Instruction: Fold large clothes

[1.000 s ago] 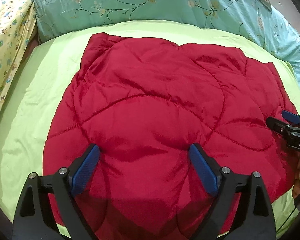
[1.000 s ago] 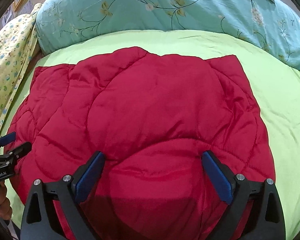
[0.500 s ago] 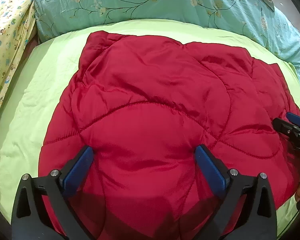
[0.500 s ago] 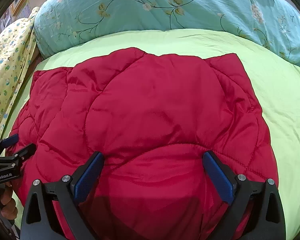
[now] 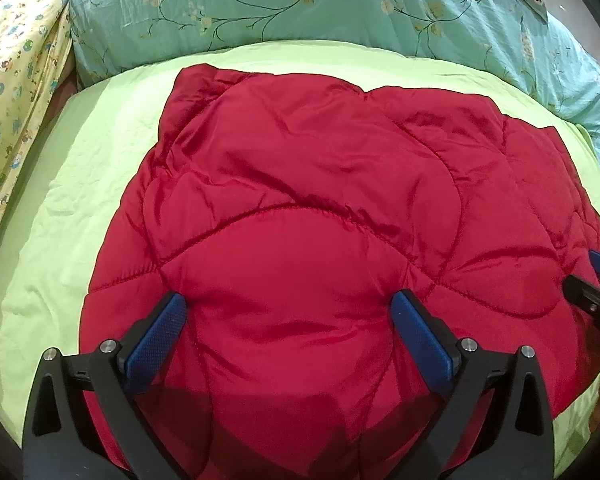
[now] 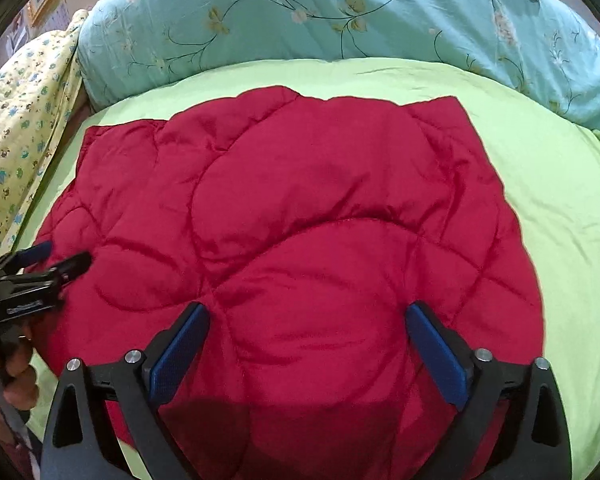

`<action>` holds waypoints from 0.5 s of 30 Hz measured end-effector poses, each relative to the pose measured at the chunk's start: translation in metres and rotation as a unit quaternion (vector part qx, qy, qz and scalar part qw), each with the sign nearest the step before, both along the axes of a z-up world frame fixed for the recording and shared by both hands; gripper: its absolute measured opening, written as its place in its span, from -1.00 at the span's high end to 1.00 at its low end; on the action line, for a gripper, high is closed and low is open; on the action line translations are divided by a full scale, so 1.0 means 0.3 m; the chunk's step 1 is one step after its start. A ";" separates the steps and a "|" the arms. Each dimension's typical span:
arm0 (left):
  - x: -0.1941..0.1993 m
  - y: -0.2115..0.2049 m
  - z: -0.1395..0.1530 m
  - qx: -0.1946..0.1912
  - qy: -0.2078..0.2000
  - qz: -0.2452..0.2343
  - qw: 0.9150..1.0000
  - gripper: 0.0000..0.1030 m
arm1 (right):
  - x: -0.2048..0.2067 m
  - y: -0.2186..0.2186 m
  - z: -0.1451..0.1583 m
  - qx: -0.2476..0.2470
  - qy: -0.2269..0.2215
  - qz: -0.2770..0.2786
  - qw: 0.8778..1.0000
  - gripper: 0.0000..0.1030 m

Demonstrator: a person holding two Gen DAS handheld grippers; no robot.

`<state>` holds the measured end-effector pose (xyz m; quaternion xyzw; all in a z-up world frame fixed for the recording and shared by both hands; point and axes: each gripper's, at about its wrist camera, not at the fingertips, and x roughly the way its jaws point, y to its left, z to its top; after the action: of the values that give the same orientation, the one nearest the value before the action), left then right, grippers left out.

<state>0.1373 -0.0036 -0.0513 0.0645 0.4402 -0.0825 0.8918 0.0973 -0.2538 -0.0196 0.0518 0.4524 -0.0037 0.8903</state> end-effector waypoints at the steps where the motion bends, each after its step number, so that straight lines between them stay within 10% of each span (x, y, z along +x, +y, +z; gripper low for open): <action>1: -0.007 0.005 0.006 -0.002 0.001 0.000 1.000 -1.00 | 0.003 0.002 -0.002 -0.002 -0.001 0.000 1.000 -0.99; 15: -0.038 0.022 -0.002 -0.021 0.013 -0.014 1.000 -1.00 | -0.027 0.012 0.031 -0.009 -0.004 -0.010 1.000 -0.94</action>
<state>0.1258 0.0029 -0.0520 0.0509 0.4492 -0.1048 0.8858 0.0892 -0.2502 -0.0103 0.0485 0.4481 -0.0169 0.8925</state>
